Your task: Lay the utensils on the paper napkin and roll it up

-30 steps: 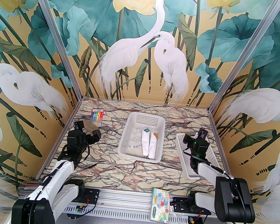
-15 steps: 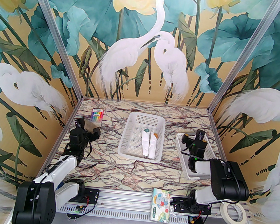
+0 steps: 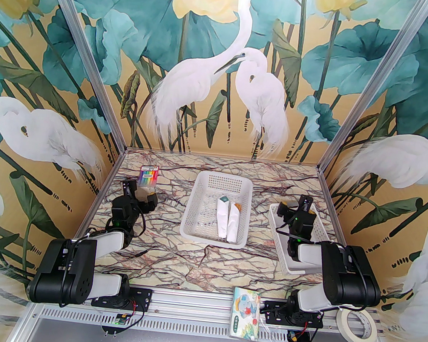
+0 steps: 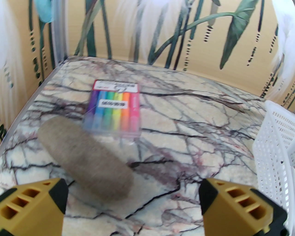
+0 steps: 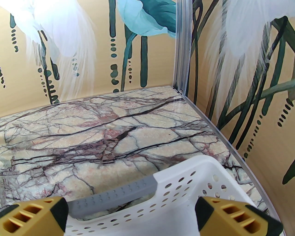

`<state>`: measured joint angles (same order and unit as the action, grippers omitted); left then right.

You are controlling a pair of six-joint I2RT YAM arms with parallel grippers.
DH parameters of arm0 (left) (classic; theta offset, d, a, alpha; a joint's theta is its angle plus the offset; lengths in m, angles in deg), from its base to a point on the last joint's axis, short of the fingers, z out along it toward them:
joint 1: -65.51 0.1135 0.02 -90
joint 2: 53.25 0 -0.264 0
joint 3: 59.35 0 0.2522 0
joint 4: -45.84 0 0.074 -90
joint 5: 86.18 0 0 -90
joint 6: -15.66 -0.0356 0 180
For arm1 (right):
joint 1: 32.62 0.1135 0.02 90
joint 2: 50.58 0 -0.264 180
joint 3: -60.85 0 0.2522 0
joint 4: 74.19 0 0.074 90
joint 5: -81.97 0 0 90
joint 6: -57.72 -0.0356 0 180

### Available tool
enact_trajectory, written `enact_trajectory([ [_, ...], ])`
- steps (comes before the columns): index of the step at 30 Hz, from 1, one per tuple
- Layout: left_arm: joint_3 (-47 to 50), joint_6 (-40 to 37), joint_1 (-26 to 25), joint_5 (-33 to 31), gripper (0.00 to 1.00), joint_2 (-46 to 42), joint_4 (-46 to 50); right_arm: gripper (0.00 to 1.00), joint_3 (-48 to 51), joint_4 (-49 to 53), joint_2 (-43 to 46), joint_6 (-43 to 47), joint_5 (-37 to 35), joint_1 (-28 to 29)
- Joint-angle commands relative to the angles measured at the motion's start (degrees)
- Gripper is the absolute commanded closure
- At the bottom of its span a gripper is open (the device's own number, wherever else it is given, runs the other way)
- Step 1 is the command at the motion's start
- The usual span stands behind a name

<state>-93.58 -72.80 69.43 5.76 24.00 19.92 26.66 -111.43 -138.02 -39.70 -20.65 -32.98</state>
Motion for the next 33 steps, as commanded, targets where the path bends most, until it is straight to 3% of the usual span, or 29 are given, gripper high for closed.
enact_trajectory([
  [1,-1.3,-1.7,0.5,4.4,0.01,0.6,-2.3,0.01,-1.0,0.3,-0.5,0.7,-0.8,0.3],
  [5,1.9,-1.0,0.4,8.6,0.01,4.6,-14.2,0.01,-0.9,0.3,-0.5,0.7,-0.8,0.3],
  [10,3.3,0.0,0.5,5.9,0.01,12.7,-24.9,0.01,-0.9,0.3,-0.5,0.7,-0.8,0.3],
  [15,-1.4,-0.1,0.4,5.5,0.01,11.9,-14.1,0.01,-1.0,0.3,-0.5,0.8,-0.8,0.3],
  [33,-1.5,-0.9,-0.3,5.2,0.01,11.9,-13.8,0.01,-1.0,0.4,-0.5,0.7,-0.7,0.3],
])
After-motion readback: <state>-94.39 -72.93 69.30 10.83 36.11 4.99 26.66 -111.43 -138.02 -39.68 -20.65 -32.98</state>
